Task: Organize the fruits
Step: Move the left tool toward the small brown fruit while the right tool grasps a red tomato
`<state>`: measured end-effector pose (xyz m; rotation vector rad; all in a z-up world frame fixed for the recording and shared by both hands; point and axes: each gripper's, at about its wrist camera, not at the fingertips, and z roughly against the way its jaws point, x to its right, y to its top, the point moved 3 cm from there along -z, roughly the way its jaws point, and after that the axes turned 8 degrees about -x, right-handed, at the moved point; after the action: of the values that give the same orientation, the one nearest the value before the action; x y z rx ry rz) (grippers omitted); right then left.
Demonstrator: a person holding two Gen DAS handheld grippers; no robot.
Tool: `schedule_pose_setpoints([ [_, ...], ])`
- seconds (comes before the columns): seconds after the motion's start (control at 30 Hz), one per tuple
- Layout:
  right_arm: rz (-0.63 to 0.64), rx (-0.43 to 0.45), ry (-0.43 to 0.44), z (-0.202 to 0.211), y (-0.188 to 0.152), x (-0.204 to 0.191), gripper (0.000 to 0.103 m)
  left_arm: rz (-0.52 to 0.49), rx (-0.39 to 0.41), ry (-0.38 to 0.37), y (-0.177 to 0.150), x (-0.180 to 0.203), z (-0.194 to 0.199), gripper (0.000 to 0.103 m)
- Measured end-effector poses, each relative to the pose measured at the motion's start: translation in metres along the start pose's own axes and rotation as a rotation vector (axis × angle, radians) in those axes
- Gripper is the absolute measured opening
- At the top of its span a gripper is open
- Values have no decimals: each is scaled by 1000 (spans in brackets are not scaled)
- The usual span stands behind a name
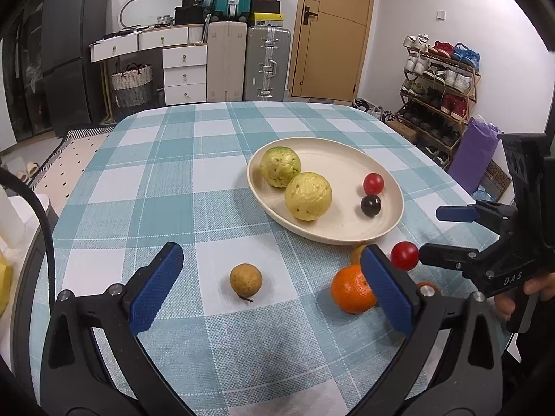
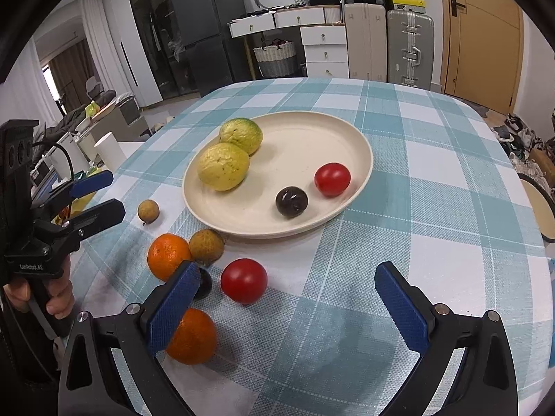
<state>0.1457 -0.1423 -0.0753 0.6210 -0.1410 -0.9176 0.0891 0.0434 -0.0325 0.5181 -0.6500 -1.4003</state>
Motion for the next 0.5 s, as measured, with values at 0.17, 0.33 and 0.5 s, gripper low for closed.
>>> schedule_pose_setpoints([
  [0.17, 5, -19, -20, -5, -2, 0, 103, 12, -16, 10, -1, -4, -5, 102],
  [0.33, 1, -29, -17, -7, -4, 0, 102, 20, -29, 12, -1, -6, -10, 102],
  [0.5, 9, -38, 18, -8, -4, -4, 86, 20, -37, 17, -2, -6, -13, 102],
])
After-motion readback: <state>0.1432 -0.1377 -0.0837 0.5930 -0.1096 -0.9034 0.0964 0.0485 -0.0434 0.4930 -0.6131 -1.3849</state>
